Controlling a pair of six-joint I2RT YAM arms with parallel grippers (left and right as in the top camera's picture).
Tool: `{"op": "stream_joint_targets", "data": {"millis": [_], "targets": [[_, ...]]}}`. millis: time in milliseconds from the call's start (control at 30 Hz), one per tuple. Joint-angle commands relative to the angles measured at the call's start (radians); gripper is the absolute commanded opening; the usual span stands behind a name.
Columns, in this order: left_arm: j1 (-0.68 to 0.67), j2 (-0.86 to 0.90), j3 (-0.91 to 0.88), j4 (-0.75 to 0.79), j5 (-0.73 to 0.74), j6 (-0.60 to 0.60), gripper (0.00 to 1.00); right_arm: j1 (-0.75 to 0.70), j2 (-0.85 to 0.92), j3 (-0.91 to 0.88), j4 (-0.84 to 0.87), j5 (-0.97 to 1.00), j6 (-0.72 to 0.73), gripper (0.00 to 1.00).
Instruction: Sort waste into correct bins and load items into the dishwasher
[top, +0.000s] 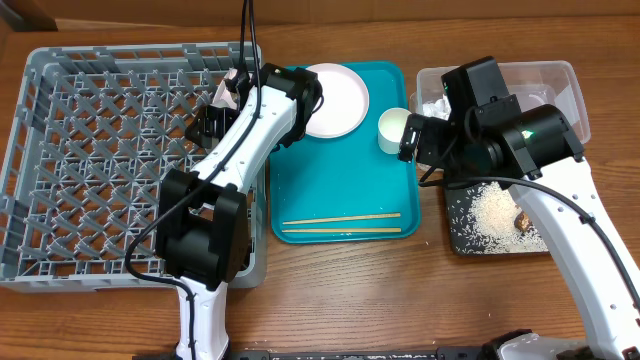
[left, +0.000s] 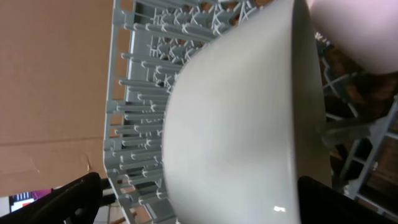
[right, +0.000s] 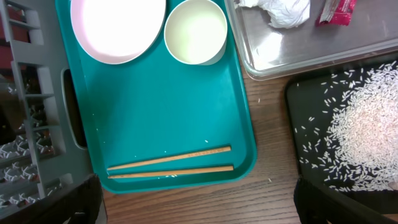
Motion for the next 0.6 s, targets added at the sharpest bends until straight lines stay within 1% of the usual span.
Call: {"op": "stream_joint_targets", "data": {"millis": [0, 100, 167, 333, 433, 567], "targets": [[0.001, 0.007, 0.075, -0.009, -0.007, 0.041, 1.00, 0.003, -0.005, 0.007, 0.006, 0.010, 0.001, 1.00], [0.000, 0.007, 0.114, -0.016, 0.003, 0.048, 1.00, 0.003, -0.005, 0.007, 0.006, 0.010, 0.001, 1.00], [0.000, 0.007, 0.131, -0.015, 0.019, 0.077, 1.00, 0.003, -0.005, 0.007, 0.006, 0.010, 0.001, 1.00], [0.000, 0.007, 0.139, -0.012, 0.049, 0.085, 1.00, 0.003, -0.005, 0.007, 0.006, 0.010, 0.001, 1.00], [0.003, 0.007, 0.139, 0.007, 0.130, 0.085, 1.00, 0.003, -0.005, 0.007, 0.006, 0.010, 0.001, 1.00], [0.009, 0.007, 0.139, 0.056, 0.285, 0.086, 1.00, 0.003, -0.005, 0.007, 0.006, 0.010, 0.001, 1.00]]}}
